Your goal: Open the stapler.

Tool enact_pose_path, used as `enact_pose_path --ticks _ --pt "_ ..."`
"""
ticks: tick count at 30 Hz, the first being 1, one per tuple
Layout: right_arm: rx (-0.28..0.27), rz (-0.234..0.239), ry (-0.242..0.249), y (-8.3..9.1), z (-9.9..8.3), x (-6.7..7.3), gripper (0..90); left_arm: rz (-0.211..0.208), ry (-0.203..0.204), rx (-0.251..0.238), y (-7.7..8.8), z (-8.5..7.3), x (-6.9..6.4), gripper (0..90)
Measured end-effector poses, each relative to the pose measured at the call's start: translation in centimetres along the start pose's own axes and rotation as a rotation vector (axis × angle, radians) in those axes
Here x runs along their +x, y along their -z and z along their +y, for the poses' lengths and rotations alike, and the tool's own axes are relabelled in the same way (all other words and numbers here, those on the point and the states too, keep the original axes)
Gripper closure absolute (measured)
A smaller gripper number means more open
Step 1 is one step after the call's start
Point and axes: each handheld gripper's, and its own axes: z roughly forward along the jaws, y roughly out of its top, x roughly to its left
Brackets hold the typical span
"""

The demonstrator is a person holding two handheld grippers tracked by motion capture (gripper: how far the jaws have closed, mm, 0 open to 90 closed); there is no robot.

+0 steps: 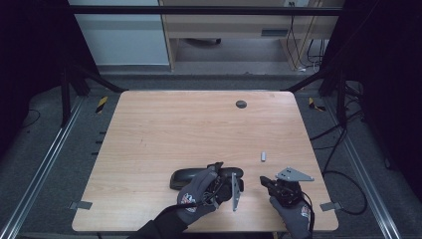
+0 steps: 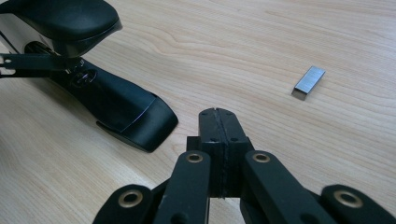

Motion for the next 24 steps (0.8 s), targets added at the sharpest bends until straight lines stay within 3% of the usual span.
enact_pose_path --ticks 7,19,24 --pt "0.009 0.014 0.003 -0.35 0.02 0.32 90.0 0.027 -0.030 0.004 -0.16 0.21 -0.25 41.1" --pt "0.006 0.035 0.009 -0.72 0.06 0.74 90.0 0.035 -0.063 0.012 -0.26 0.38 -0.78 53.2" --pt "0.001 0.042 0.002 -0.92 0.08 0.84 90.0 0.042 -0.066 0.015 -0.22 0.40 -0.87 53.6"
